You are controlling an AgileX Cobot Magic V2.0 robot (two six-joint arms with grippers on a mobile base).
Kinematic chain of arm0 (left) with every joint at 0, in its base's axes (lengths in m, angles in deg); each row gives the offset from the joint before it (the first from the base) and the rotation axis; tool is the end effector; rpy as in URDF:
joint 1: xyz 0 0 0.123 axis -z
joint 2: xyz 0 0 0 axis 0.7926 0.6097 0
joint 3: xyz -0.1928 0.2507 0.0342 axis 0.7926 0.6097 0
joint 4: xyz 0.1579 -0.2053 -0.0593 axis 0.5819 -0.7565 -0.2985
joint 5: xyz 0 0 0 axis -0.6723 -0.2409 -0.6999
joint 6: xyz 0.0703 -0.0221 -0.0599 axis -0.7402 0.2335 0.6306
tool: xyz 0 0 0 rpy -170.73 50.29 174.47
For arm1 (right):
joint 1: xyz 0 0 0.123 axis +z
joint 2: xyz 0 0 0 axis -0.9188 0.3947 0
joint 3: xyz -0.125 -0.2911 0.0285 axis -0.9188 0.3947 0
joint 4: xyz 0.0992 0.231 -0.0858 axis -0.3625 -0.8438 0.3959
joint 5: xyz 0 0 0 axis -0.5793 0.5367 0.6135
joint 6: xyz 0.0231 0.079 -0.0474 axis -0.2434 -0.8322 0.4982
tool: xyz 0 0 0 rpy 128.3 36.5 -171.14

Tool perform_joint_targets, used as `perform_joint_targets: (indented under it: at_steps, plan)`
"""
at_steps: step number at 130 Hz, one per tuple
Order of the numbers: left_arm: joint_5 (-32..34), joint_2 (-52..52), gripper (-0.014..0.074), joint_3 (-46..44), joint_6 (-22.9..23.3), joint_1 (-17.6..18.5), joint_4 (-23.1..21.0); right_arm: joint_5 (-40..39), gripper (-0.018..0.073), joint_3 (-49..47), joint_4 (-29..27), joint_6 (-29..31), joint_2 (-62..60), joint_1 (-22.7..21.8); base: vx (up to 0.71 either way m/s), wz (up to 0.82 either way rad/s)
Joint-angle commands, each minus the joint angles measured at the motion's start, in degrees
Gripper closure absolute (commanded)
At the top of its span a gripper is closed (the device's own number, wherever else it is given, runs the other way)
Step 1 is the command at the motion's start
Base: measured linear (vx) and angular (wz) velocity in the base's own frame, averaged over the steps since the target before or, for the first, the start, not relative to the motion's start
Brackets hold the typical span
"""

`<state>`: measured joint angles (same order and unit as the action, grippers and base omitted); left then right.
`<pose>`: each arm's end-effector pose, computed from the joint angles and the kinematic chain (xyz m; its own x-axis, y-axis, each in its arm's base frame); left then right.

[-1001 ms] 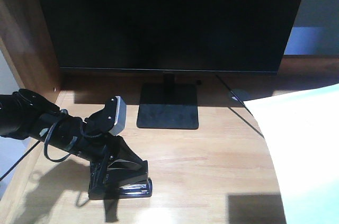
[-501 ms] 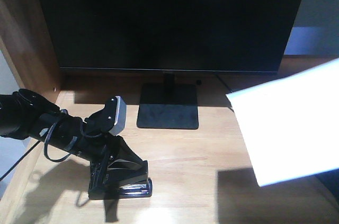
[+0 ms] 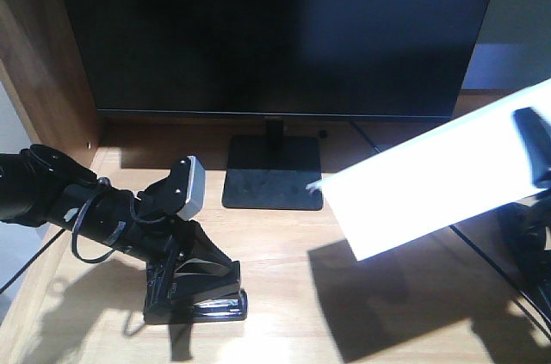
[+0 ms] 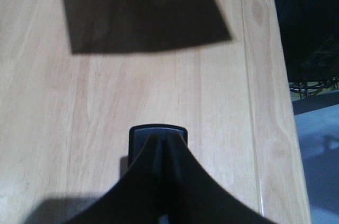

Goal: Grab stapler and paper to desk for stapling
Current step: 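Swing the white paper over the desk with the right gripper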

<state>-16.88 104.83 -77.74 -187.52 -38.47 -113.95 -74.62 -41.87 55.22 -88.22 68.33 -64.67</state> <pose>0.3089 -0.1497 0.1887 -0.1127 0.6334 -0.7656 0.9936 0.0784 -0.0815 0.1851 0.0266 0.2634 -0.2103 0.9659 -0.1508 -0.2847 0.0871 0.9547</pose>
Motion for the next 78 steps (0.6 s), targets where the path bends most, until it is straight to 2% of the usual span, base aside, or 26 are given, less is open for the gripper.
perform_joint_targets:
  at_steps: [1, 23, 53, 78]
  plan:
    - [-2.6, -2.2, 0.0603, -1.1, 0.5, 0.2, -3.2, -11.5, 0.0562, -2.1, 4.3, -0.3, 3.3, -0.4, 0.00, 0.00]
    - [-2.6, -2.2, 0.0603, -1.1, 0.5, 0.2, -3.2, -11.5, 0.0562, -3.0, 15.0, -3.5, 9.6, -0.4, 0.00, 0.00]
    - [-2.6, -2.2, 0.0603, -1.1, 0.5, 0.2, -3.2, -11.5, 0.0562, -4.9, 29.6, -3.6, 16.5, -0.4, 0.00, 0.00]
    - [-2.6, -2.2, 0.0603, -1.1, 0.5, 0.2, -3.2, -11.5, 0.0562, -5.3, 37.0, -3.7, 20.6, -0.4, 0.00, 0.00]
